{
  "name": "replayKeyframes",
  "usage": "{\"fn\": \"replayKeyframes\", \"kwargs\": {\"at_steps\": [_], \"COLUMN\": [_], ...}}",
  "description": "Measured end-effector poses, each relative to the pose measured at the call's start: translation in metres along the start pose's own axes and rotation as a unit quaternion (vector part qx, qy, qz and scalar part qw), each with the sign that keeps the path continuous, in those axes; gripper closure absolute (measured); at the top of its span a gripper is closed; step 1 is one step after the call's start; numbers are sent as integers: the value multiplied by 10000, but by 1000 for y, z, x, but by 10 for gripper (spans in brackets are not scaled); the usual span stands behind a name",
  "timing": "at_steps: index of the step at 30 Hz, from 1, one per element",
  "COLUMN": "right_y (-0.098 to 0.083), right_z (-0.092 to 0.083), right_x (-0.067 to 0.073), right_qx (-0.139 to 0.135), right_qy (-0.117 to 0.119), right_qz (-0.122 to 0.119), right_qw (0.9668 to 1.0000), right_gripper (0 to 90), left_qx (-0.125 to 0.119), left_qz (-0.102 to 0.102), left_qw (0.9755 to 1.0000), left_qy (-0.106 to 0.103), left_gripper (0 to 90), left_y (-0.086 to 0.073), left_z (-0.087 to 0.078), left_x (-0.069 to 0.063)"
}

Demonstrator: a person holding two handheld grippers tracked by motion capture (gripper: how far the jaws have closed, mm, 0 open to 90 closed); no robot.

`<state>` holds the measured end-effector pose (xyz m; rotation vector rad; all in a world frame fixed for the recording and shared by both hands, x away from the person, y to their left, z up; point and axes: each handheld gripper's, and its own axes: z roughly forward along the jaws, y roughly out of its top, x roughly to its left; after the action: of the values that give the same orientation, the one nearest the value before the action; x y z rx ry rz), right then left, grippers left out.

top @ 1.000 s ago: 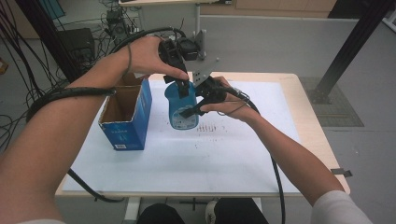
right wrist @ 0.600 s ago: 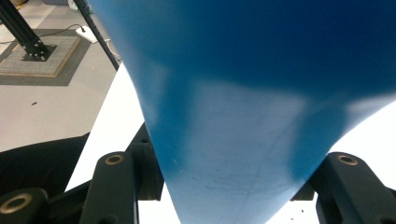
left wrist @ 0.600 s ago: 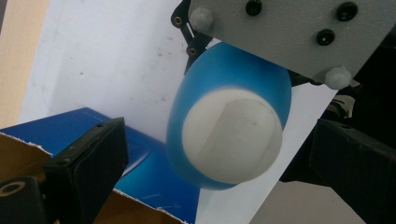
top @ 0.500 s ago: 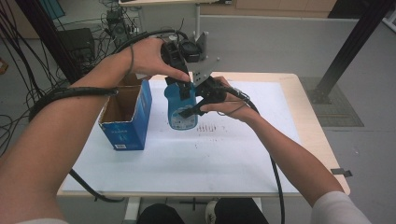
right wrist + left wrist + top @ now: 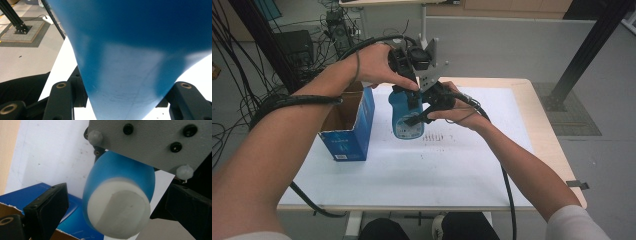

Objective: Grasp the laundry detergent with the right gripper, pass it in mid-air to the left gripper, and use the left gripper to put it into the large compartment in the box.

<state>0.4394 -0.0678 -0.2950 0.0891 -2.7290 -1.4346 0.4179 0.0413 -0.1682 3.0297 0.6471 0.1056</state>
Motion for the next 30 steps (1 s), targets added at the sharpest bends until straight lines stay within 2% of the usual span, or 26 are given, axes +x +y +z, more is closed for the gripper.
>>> {"fn": "replayKeyframes", "kwargs": {"at_steps": [21, 22, 27, 30], "right_y": [5, 5, 6, 6], "right_z": [-4, -3, -4, -4], "right_x": [-1, -2, -1, -1], "right_qx": [-86, -104, -108, -163], "right_qy": [14, -17, 10, 8], "right_qz": [34, -28, -21, -54], "right_qw": [10000, 9999, 9999, 9999], "right_gripper": [440, 440, 440, 439], "left_qx": [-58, -59, -109, -47], "left_qz": [49, 47, 21, 83], "left_qw": [10000, 10000, 9999, 10000], "left_qy": [-5, 7, 4, 26], "left_gripper": [52, 52, 52, 53], "left_y": [-1, -1, 0, 1], "left_z": [2, 2, 5, 4], "left_x": [0, 0, 0, 0]}}
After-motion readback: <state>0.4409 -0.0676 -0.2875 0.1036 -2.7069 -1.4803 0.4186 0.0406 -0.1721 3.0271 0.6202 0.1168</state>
